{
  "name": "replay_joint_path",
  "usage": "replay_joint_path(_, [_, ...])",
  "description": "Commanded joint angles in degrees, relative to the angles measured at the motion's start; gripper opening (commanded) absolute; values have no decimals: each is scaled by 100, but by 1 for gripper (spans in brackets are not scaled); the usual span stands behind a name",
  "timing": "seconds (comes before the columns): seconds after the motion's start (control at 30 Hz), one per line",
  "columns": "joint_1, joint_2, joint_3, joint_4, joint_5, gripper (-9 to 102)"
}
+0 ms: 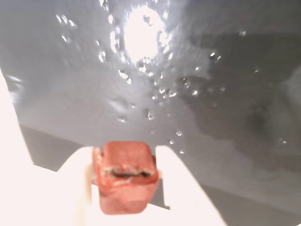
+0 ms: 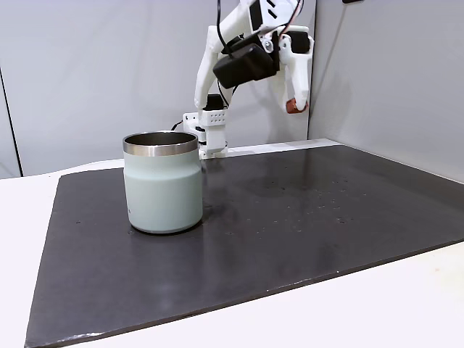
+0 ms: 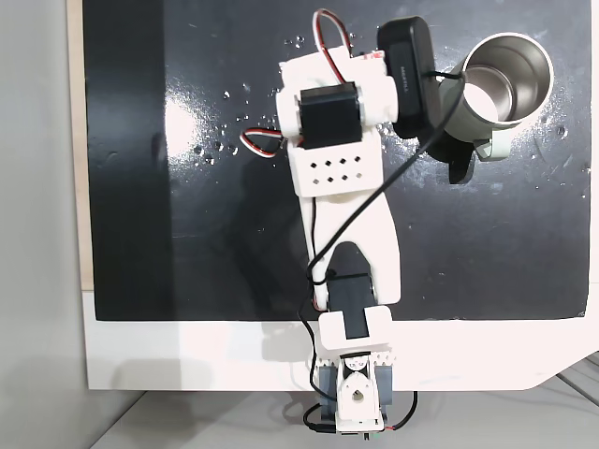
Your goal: Grasp a cube and put it in the cup.
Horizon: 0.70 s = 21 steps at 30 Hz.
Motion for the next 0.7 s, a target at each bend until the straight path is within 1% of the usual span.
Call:
replay_joint_path(0.0, [264, 519, -44, 79, -79, 3])
replay_joint_path(0.23, [923, 562, -272, 141, -123, 3])
replay_joint_path(0.5, [2101, 448, -1055, 149, -132, 2])
replay_joint_path(0.67, [2725, 404, -1327, 79, -369, 2])
